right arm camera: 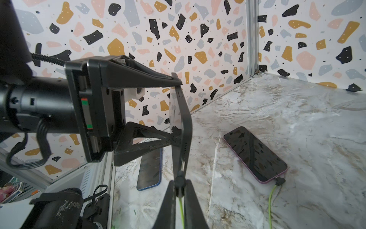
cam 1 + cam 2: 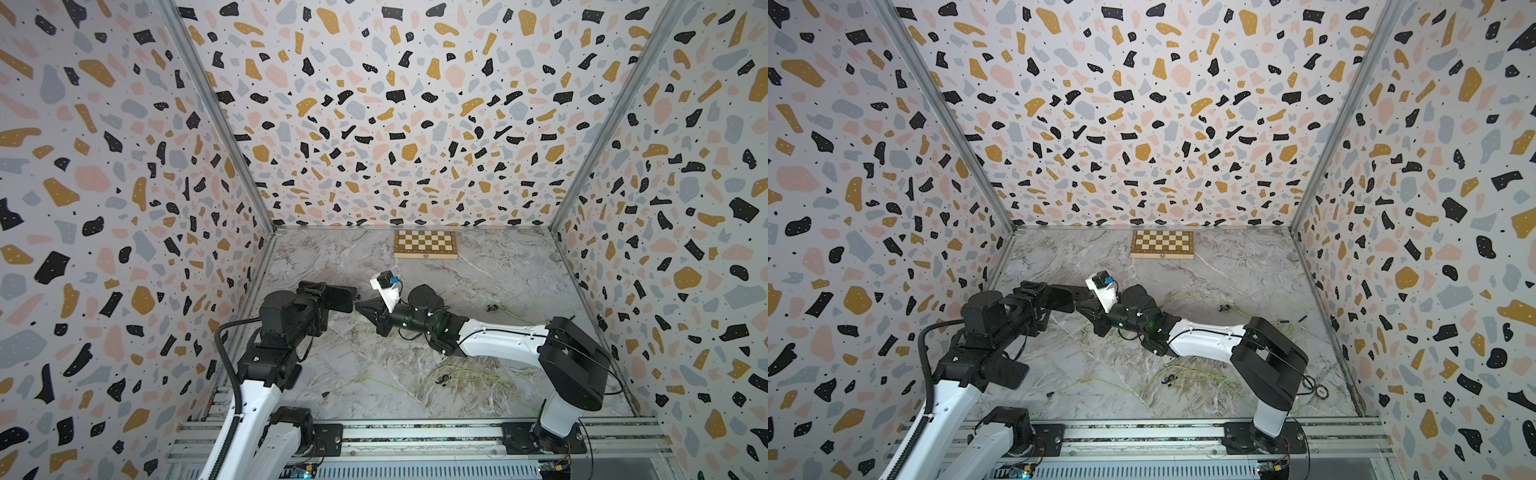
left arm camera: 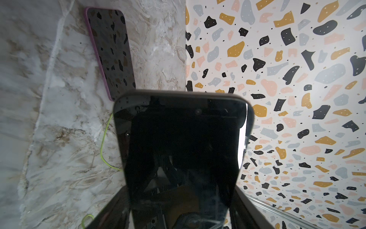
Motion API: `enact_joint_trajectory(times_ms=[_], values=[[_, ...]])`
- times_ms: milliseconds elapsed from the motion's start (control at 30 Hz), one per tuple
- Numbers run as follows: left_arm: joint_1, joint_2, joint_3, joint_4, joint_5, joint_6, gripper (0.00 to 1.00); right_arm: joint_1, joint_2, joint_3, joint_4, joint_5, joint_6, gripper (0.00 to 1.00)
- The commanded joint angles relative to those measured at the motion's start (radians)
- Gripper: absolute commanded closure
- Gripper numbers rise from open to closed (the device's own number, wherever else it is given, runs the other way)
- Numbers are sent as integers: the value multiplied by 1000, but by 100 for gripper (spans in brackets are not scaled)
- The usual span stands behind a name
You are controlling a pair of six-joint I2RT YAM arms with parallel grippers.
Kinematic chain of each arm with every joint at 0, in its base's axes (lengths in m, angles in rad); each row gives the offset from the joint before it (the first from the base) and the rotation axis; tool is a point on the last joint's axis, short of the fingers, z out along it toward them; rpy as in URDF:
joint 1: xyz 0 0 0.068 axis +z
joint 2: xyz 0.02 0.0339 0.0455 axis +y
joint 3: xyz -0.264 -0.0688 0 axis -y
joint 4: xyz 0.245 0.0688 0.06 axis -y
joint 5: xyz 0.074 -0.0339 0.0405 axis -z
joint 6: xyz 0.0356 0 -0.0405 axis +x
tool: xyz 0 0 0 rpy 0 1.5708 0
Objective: Plug wired earphones into phones
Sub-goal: Insert the wired earphone into the phone.
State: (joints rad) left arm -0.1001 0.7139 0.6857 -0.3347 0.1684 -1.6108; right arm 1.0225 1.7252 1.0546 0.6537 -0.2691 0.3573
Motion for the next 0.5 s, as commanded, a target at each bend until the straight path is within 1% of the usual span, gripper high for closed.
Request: enact_joint_trajectory(times_ms=[0, 133, 267, 467], values=[[-21, -11, 52, 20, 84, 60, 49, -6, 4, 53, -69, -37, -3, 100], [-21, -12, 42, 16, 98, 80, 50, -18, 0, 61, -97, -70, 2, 100], [-21, -9, 23, 43, 116, 84, 50, -29, -8, 59, -86, -132, 1, 100], [-23, -4, 22, 61, 129, 95, 50, -42, -15, 55, -70, -191, 13, 100]])
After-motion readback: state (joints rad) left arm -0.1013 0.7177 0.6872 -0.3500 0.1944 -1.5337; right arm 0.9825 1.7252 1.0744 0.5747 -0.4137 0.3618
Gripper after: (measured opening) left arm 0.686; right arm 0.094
